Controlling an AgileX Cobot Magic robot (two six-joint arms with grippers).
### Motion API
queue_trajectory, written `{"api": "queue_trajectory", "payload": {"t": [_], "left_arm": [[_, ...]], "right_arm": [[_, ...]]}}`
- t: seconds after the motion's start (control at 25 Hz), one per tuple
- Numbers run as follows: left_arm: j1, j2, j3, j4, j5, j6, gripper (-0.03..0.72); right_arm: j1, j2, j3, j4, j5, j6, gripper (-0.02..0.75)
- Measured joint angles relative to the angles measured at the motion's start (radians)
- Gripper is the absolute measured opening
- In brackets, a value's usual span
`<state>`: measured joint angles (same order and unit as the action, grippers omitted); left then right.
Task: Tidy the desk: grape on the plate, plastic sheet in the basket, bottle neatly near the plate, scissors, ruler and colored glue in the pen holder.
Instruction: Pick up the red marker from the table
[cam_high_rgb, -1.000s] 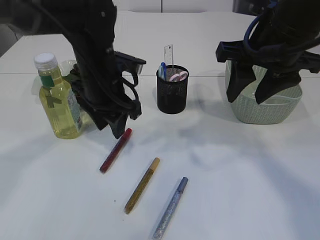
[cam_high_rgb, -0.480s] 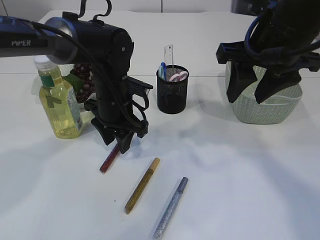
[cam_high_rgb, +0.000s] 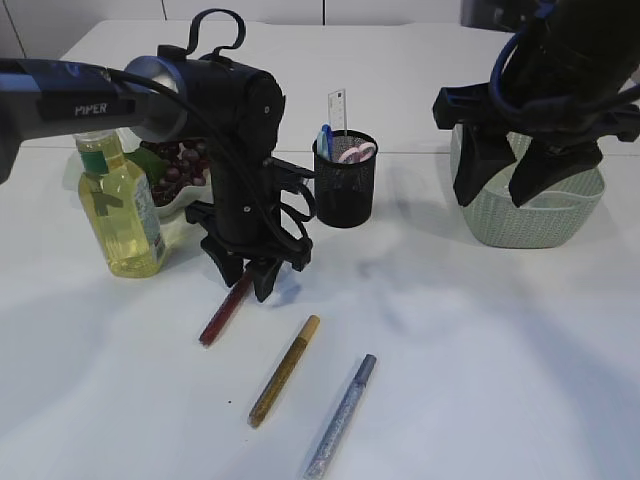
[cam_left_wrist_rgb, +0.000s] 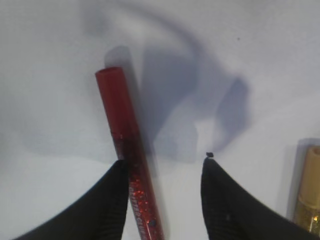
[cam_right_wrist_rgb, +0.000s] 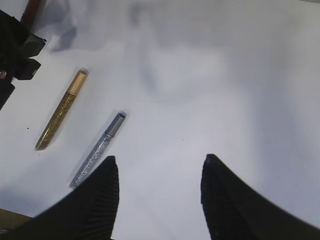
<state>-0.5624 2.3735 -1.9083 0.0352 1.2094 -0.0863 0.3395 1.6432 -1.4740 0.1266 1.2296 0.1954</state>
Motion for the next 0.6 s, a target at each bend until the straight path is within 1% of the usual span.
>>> {"api": "queue_trajectory", "payload": {"t": [0.08,0.4,0.6], "left_arm": [[0.002,0.002,-0.002,0.004,0.002,-0.013,0.348],[0.052,0.002,-0.002,-0.012,0.002,-0.039,0.348],[0.052,0.013,-0.004,-0.046,0.002,-0.039,0.327]], "right_arm": [[0.000,0.000,0.000,0.000,0.000,-0.004,0.419],[0.000,0.000,0.000,-0.017,0.000,-0.006,0.419],[0.000,0.000,0.000,-0.022,0.000,-0.007,0.419]]}}
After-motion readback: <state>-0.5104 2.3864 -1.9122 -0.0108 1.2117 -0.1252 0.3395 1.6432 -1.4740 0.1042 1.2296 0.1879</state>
